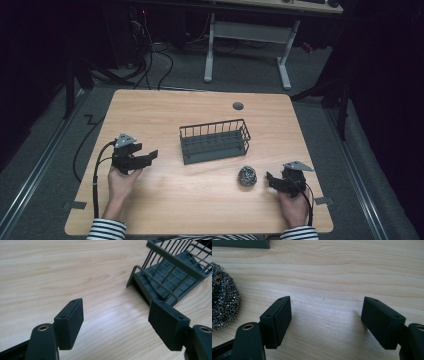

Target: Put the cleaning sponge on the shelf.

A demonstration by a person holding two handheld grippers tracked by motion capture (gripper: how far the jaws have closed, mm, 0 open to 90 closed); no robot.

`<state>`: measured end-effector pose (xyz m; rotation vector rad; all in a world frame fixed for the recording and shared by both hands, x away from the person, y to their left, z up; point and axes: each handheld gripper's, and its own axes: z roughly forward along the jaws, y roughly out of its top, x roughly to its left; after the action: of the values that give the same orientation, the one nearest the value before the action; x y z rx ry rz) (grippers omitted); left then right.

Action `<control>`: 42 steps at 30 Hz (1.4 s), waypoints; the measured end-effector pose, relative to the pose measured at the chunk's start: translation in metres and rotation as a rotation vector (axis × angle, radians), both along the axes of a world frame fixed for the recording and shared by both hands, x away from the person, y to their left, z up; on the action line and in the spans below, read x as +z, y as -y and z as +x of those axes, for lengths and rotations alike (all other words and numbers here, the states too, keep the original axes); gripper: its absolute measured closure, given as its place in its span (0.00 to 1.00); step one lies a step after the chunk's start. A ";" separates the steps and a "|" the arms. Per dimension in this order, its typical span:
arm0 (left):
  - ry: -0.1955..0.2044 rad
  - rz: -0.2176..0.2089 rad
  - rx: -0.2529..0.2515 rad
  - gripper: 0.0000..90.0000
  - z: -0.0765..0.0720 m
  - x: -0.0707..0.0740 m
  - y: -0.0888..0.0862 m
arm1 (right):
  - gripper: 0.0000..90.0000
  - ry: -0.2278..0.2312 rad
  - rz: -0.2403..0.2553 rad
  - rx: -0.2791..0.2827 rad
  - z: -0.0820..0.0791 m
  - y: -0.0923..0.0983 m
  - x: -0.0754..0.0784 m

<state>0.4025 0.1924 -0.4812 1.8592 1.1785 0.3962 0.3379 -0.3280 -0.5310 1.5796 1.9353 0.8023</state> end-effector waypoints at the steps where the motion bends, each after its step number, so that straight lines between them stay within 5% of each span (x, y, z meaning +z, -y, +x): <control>1: -0.012 -0.011 0.006 0.32 -0.004 -0.005 -0.005 | 0.27 0.000 0.000 0.000 0.000 0.000 0.000; 22: -0.073 0.008 0.108 0.32 -0.019 -0.046 -0.027 | 0.27 0.000 0.000 0.000 0.000 0.000 0.000; 28: -0.078 0.064 0.111 0.32 -0.018 -0.051 -0.021 | 0.27 0.000 0.001 -0.001 0.000 0.000 0.000; 37: -0.058 0.081 0.129 0.32 -0.022 -0.055 -0.018 | 0.29 0.001 0.000 0.002 -0.001 -0.002 0.000; 42: -0.043 0.158 0.136 0.32 -0.023 -0.055 -0.011 | 0.31 -0.032 -0.002 0.038 0.000 -0.001 0.003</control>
<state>0.3791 0.2029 -0.5367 1.9359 1.3408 0.5418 0.3382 -0.3270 -0.5277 1.5684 1.9936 0.7950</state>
